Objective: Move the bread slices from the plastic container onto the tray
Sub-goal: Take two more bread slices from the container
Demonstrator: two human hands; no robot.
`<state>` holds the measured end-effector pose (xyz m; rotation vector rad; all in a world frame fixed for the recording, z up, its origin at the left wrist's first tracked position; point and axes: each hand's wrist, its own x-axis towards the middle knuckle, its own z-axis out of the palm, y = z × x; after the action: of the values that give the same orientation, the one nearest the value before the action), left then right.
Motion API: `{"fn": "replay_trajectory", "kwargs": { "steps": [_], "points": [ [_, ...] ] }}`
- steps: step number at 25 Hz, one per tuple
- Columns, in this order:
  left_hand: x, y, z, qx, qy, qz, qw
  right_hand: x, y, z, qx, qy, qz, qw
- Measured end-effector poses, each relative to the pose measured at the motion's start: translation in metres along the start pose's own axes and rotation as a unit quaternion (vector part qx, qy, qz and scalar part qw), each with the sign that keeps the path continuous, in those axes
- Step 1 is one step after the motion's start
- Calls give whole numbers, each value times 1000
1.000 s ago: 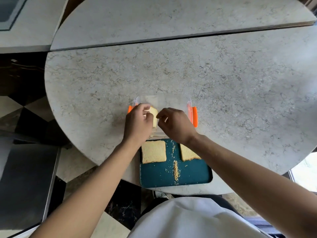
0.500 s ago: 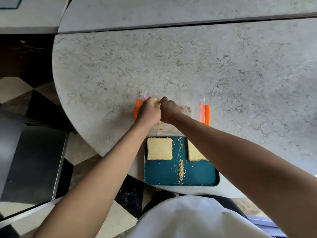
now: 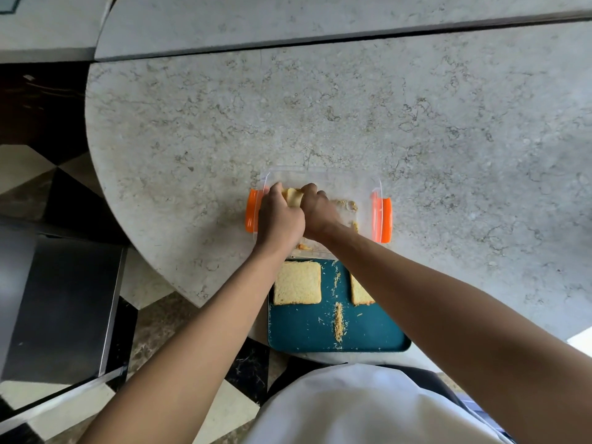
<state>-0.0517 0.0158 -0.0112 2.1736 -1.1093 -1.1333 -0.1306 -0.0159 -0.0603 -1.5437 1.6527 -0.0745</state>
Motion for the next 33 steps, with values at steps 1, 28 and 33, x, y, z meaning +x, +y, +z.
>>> {"fn": "replay_trajectory", "kwargs": {
  "steps": [1, 28, 33],
  "points": [
    [-1, 2, 1, -13, 2, -8, 1000, -1, 1, 0, 7, 1, 4, 1000],
    [4, 7, 4, -349, -39, -261, 899, -8, 24, -14, 202, -22, 80, 976],
    [8, 5, 15, -288, 46, -172, 941, -5, 30, -18, 197, -17, 91, 976]
  ]
}}
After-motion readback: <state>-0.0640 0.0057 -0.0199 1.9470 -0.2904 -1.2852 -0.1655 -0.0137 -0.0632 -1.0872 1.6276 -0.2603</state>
